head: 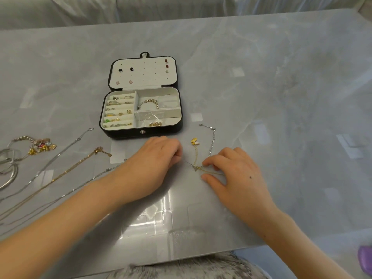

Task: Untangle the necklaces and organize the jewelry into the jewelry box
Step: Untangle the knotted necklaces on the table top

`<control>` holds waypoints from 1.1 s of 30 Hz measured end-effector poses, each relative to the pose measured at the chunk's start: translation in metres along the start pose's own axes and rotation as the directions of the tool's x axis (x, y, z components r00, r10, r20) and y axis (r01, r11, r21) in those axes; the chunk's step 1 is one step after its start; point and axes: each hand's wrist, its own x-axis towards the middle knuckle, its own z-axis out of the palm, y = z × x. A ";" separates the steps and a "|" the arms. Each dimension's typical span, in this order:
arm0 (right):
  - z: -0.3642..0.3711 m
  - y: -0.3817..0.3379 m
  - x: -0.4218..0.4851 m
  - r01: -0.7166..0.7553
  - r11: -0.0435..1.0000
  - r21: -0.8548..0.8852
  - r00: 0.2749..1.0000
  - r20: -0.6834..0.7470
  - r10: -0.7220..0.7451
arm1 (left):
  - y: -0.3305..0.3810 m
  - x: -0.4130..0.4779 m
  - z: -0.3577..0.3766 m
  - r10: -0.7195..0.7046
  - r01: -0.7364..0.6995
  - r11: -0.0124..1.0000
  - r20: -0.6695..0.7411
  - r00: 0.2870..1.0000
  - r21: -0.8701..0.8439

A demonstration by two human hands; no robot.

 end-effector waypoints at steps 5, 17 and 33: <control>0.002 -0.006 -0.006 0.059 0.998 0.005 0.998 -0.013 -0.059 | 0.016 0.020 -0.018 -0.019 0.030 0.997 0.162 0.987 -0.067; 0.017 -0.036 0.014 -0.032 0.935 -0.354 0.994 0.084 0.066 | 0.028 0.097 -0.043 0.059 -0.079 0.996 0.352 0.934 0.042; 0.000 -0.026 -0.014 0.381 0.873 -0.303 0.884 0.397 -0.248 | 0.019 0.067 -0.048 0.012 -0.039 0.995 0.282 0.959 0.090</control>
